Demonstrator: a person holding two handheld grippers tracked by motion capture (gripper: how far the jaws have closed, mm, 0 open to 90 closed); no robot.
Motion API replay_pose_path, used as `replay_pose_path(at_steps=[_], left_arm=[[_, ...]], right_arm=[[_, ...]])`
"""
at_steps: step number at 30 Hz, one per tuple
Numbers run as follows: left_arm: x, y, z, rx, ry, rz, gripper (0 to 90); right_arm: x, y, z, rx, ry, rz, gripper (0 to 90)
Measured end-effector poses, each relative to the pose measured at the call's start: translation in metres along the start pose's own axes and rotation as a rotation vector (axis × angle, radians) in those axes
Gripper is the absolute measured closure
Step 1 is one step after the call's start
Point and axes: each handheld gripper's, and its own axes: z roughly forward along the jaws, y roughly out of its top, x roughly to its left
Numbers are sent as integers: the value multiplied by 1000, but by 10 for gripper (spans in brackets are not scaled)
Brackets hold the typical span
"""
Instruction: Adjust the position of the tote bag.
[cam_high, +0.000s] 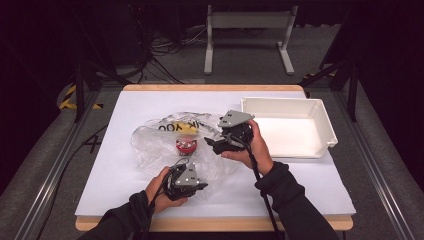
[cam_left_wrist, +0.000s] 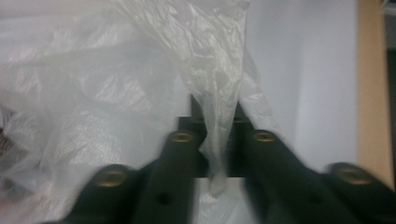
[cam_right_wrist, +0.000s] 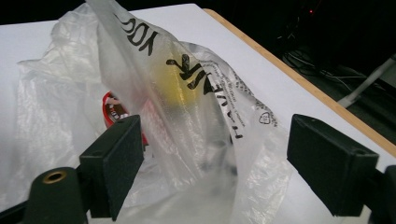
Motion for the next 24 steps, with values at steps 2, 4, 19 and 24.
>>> replay_pose_path(at_steps=[2,4,19,24], left_arm=[[5,-1,-9,-42,0,-23,426],[11,-4,-24,-74,24,-46,305],[69,-50,-99,-79,271,-194,303],[86,-60,-88,-18,232,-188,491]], right_arm=[[2,1,-1,-7,-3,-15,197],[3,3,-4,-18,-9,-32,222],[24,24,-23,-64,122,-163,649],[52,20,3,159,250,-240,602]])
